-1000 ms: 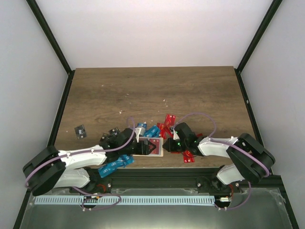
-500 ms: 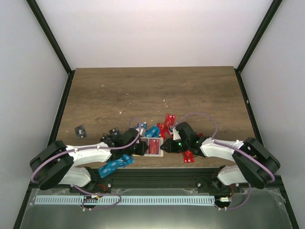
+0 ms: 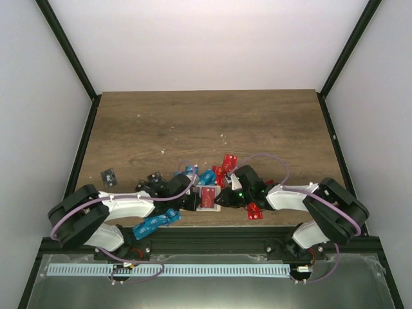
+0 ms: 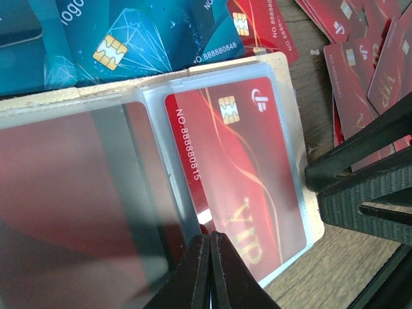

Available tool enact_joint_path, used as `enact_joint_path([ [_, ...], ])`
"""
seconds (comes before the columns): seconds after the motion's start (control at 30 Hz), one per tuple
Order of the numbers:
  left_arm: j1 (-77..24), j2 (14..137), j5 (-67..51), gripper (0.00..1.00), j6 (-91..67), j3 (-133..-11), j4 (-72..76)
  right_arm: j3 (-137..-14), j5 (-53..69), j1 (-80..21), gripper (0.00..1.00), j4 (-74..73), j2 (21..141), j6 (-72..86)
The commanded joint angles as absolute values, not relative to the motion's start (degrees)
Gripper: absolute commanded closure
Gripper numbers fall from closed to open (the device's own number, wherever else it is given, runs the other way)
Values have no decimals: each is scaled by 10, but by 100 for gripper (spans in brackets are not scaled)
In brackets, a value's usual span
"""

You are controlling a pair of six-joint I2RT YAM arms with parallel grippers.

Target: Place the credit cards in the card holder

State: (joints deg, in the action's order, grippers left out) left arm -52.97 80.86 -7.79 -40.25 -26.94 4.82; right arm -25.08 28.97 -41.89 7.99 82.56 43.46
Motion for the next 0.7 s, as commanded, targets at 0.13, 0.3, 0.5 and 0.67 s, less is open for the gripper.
enact_joint_path([
  [0.13, -533, 846, -82, 96, -386, -272, 72, -258, 301, -423, 76, 101, 838, 439],
  [0.3, -536, 850, -82, 96, -391, -267, 80, -260, 308, -423, 78, 108, 845, 439],
  [0.5, -537, 853, -81, 96, -392, -265, 81, -261, 314, -423, 79, 112, 849, 439],
  [0.67, -538, 856, -79, 96, -393, -265, 81, -267, 306, -423, 81, 95, 841, 436],
])
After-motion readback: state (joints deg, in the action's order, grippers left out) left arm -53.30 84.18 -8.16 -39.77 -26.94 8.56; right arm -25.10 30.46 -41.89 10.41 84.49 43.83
